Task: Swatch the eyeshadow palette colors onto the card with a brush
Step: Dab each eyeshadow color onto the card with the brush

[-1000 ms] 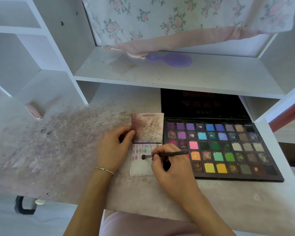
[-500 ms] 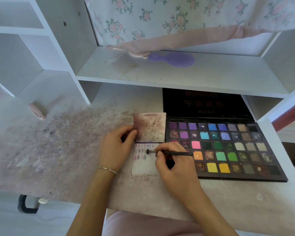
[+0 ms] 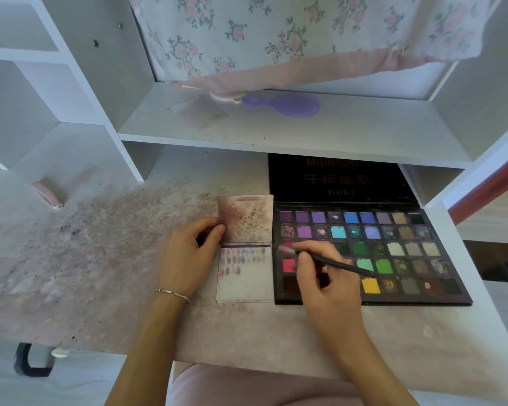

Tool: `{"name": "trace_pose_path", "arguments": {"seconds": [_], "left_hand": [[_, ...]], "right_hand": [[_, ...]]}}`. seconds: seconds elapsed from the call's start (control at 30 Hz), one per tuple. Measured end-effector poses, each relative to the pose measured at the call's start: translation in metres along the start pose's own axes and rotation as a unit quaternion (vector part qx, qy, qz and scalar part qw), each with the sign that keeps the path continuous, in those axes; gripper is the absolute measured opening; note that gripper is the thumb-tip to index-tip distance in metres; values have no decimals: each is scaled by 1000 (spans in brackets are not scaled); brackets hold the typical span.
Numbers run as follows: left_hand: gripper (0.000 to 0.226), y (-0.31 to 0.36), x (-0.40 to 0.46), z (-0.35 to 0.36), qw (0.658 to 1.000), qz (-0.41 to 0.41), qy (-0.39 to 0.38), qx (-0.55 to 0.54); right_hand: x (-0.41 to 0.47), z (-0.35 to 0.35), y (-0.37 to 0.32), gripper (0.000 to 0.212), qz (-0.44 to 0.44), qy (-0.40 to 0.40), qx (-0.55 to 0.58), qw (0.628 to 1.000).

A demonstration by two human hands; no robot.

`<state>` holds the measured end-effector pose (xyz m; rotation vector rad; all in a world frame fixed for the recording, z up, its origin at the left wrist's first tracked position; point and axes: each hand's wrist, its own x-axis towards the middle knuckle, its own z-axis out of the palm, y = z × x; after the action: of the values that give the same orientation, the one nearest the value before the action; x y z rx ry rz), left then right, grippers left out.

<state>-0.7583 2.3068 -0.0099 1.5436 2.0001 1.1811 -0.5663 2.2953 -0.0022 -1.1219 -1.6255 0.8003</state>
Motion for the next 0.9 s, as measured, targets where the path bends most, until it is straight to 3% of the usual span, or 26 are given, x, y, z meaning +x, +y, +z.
{"name": "trace_pose_path", "arguments": {"seconds": [0.17, 0.5, 0.77, 0.9], "left_hand": [[14, 1, 0, 0, 1000, -1, 6, 9], [16, 1, -1, 1, 1000, -4, -1, 10], [15, -1, 0, 2, 1000, -2, 0, 18], [14, -1, 0, 2, 1000, 3, 4, 13]], "right_hand": [[7, -33, 11, 25, 13, 39, -71, 997], [4, -75, 29, 29, 68, 142, -83, 984], [6, -73, 34, 20, 71, 117, -99, 986], [6, -73, 34, 25, 82, 106, -104, 986]]}}
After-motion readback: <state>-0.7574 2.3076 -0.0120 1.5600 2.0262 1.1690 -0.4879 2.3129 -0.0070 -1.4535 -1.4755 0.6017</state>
